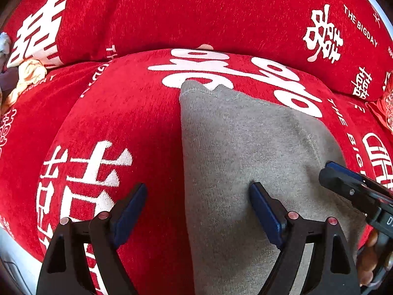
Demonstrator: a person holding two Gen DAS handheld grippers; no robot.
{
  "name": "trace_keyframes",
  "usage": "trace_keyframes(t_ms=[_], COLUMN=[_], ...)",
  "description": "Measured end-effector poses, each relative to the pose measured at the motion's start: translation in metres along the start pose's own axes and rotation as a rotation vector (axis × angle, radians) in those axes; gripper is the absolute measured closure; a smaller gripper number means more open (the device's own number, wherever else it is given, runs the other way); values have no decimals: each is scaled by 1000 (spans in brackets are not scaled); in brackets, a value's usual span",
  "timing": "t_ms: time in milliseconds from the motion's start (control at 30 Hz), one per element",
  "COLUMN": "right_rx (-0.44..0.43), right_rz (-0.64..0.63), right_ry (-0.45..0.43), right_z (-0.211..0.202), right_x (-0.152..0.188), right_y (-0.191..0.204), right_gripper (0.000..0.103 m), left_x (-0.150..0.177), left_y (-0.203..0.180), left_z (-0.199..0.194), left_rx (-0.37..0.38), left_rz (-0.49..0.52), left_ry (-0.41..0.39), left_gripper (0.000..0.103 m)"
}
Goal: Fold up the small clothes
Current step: 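Open both tools to release the folded sweatshirt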
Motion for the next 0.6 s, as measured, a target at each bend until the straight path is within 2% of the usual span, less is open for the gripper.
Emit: trace_keyframes(t_ms=[67,167,333,533,600], right_rx=[7,32,13,68,77], right_rz=[-9,-94,-211,-279,-298], right_ry=[2,-12,-18,-9,-30], right_z=[-5,-23,-48,-44,-46], right_x=[1,16,61,101,108], right_y=[4,19,35,31,28], right_gripper=[51,51,51,51,51], left_x=[1,6,29,55,59], left_y=[-1,-6,-17,-24,-24], left_z=[-4,-16,-36,-44,-45], left_rx=[-11,-32,-33,-64,-63], left_rz=[7,29,63,80,76], left_ry=[1,-11,-22,-37,-40], left_gripper=[17,17,17,17,17])
Point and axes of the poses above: each gripper's, at about its wrist camera, not at the fingertips, and z roughly the way its jaws point, y to its left, x to its underside, the point moved 1 cm from there along z, roughly the way its jaws point, and after that the axes turned 9 degrees about z, right-handed, at the moved point
